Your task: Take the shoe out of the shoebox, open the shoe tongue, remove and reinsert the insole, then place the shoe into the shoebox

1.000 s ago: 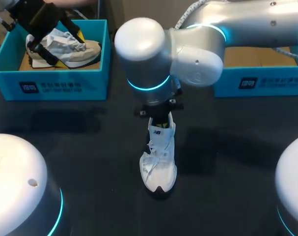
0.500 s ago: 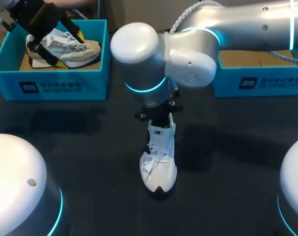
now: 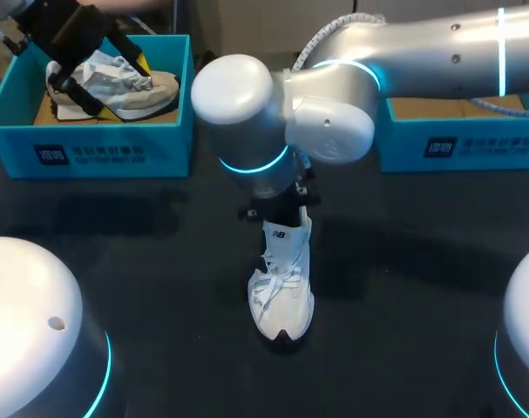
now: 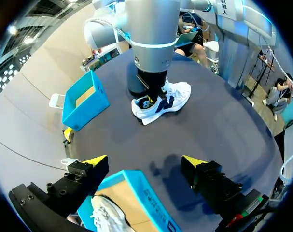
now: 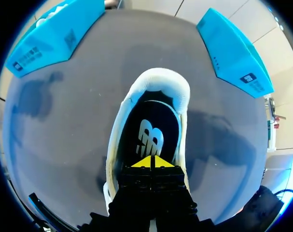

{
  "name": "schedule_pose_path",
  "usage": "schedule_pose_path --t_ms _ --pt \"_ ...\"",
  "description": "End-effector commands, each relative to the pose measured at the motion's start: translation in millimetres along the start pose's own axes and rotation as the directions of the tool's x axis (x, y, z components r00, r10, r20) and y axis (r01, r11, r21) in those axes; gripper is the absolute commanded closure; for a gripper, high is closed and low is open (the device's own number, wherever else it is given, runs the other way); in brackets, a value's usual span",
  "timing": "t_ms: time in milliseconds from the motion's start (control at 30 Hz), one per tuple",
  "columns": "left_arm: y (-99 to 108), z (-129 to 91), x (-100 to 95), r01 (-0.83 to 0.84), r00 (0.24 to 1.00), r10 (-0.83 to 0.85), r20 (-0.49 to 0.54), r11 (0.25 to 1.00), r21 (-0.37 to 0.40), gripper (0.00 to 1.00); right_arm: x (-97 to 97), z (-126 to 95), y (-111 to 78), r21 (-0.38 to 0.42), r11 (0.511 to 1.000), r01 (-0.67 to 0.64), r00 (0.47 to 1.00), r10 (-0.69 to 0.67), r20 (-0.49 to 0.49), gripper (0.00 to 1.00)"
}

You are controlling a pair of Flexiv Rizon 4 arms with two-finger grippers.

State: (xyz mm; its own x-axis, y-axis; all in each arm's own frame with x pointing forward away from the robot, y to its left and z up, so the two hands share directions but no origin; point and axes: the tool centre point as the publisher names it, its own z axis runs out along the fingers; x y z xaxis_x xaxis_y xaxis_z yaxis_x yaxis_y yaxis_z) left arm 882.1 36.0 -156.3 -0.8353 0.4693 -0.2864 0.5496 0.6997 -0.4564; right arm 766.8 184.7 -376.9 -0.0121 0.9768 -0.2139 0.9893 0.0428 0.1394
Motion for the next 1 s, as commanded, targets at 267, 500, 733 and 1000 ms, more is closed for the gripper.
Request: schedule_pose_path --t_ms 267,500,733,1000 --pt "0.6 -0.4 -1.4 -0.001 1.0 0.001 -0.005 1.0 -0.001 0.0 6.6 29.7 1.5 0.019 1.0 0.024 0.998 -0.022 -0.066 1.0" --pt "0.6 -0.4 -1.4 -0.001 1.0 0.001 -0.005 1.0 -0.001 0.0 2.8 23.5 2.1 0.019 0.999 0.038 0.997 -0.037 -0.069 1.0" --pt "0.6 -0.4 -1.4 -0.001 1.0 0.001 -0.005 1.0 -0.001 0.0 -7.1 1.7 7.3 -0.006 0.999 0.046 0.998 -0.046 -0.053 1.0" --pt "0.6 -0.4 -1.4 -0.001 1.0 0.001 -0.005 1.0 -0.001 0.0 -8.2 0.0 23.5 -0.034 0.994 0.101 0.989 -0.104 -0.106 1.0"
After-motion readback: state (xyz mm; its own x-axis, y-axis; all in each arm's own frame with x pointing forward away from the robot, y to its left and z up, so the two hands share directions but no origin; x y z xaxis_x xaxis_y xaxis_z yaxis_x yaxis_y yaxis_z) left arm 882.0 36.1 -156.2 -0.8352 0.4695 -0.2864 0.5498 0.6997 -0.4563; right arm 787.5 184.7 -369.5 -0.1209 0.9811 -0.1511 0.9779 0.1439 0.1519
